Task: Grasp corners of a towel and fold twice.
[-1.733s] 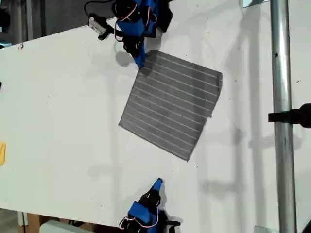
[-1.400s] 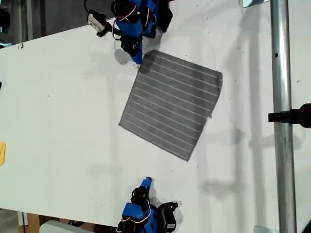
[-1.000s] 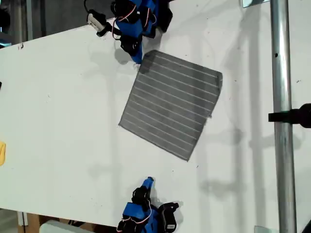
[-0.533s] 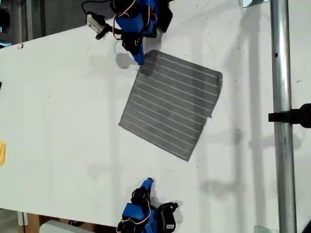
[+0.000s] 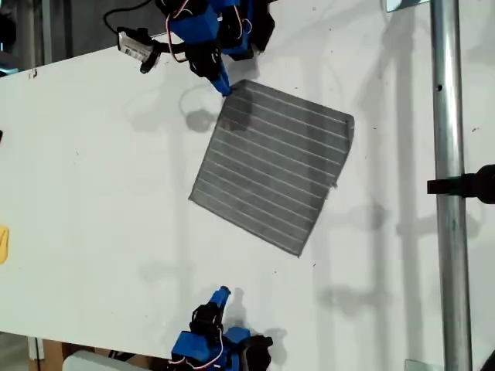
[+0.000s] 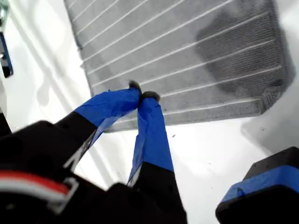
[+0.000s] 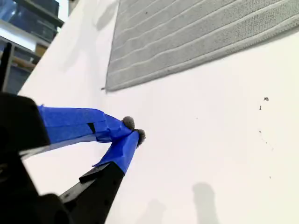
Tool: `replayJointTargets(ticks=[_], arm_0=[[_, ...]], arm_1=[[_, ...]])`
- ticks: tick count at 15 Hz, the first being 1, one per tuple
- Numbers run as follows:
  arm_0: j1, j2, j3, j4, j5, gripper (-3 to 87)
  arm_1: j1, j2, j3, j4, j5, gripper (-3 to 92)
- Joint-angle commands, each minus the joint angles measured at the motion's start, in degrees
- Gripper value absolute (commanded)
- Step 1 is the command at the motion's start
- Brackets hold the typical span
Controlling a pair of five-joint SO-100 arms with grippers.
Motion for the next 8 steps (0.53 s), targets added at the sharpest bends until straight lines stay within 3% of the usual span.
replayJointTargets(ticks=[1, 5, 8], arm_0=[[0.3, -8.2, -11.4, 1.5, 1.6, -2.9], [1.0, -20.2, -26.5, 7.8, 2.2, -2.9], [2.5, -25.8, -34.9, 11.5, 1.7, -2.9]], arm_1=[[-6.6, -15.3, -18.7, 4.8, -1.0, -0.3], [-17.6, -43.1, -48.1, 12.8, -0.9, -0.3], [-23.0, -52.6, -58.1, 15.0, 0.1, -0.3]])
